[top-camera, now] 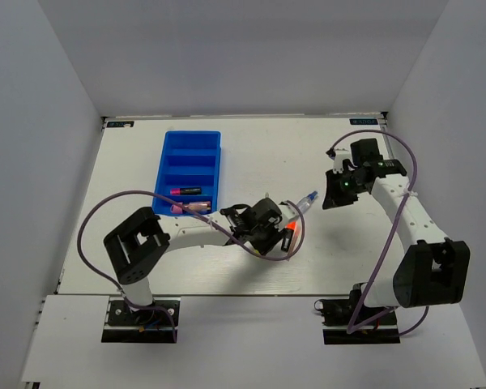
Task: Sort the stationery into containers
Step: Pick up the pen from the center of the board.
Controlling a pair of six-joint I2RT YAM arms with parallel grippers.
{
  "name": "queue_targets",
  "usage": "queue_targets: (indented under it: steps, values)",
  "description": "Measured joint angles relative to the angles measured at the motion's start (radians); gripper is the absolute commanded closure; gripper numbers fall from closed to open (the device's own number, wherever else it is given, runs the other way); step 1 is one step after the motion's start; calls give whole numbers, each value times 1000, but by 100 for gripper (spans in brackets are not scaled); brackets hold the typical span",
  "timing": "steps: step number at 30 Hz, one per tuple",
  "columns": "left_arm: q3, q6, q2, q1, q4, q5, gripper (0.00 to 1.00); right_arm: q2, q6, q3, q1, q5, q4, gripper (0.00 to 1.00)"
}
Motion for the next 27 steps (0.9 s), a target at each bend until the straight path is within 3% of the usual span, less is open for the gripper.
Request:
queue_targets:
  steps: [7, 16, 17, 19, 20, 23, 25, 26, 27]
  values:
    - [5, -2, 68, 0, 5, -136, 40, 0, 32, -55, -45, -121, 32, 93]
    - [57, -34, 127, -1, -3, -151, 40, -23, 37, -68, -81, -182, 57, 93]
    - [73, -38, 139, -2, -8, -150, 42, -24, 37, -68, -85, -188, 57, 93]
    - [101, -52, 160, -5, -15, -148, 57, -27, 38, -68, -95, -200, 58, 93]
    - [108, -59, 165, -5, -16, -143, 69, -31, 38, -68, -100, -206, 57, 93]
    - [113, -68, 168, -5, -23, -134, 81, -38, 38, -68, -113, -223, 58, 92]
    - [113, -72, 168, -4, -26, -129, 87, -40, 38, -68, -119, -232, 58, 86]
    - [114, -73, 168, -1, -28, -126, 90, -40, 39, -68, -122, -235, 58, 62]
    - [115, -75, 167, 2, -33, -124, 95, -40, 45, -69, -124, -242, 58, 48]
